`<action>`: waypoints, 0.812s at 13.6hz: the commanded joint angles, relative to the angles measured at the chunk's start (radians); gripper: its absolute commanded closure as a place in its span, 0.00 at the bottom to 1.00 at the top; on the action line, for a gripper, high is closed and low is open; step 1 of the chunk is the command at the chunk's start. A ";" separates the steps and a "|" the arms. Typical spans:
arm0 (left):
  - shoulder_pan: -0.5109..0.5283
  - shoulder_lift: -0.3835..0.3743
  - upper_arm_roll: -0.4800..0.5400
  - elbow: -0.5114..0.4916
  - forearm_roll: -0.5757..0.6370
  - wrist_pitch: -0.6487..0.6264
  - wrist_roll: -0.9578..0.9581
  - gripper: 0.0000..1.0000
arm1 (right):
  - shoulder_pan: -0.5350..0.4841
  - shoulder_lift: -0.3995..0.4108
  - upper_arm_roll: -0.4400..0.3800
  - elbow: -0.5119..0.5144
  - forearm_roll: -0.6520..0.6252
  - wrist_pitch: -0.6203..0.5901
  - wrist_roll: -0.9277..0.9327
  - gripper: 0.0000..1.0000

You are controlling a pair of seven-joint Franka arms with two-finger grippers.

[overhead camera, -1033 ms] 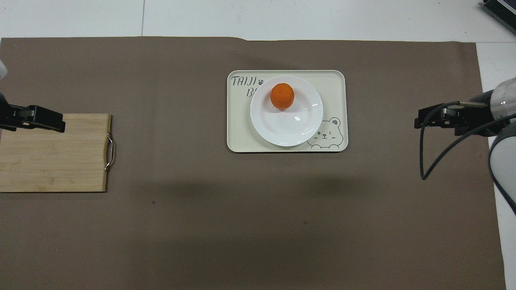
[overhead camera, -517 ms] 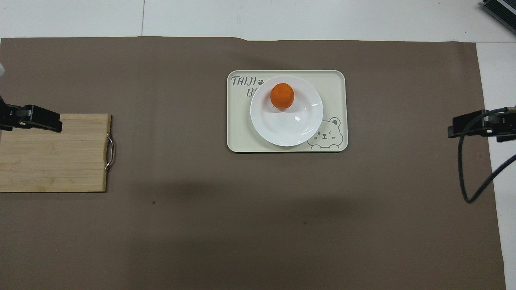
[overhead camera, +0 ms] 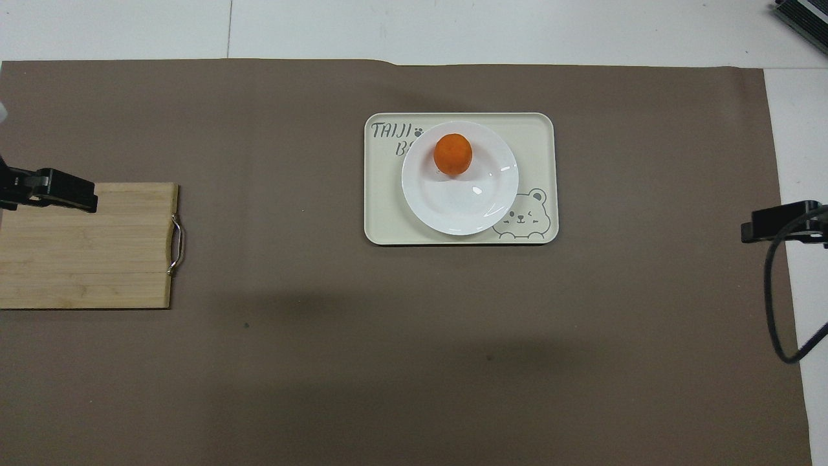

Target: Place orange and plate with both arms

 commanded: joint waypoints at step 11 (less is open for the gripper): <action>0.007 -0.030 -0.005 -0.073 0.021 0.051 0.000 0.00 | -0.013 -0.034 0.006 -0.022 -0.046 -0.034 -0.090 0.00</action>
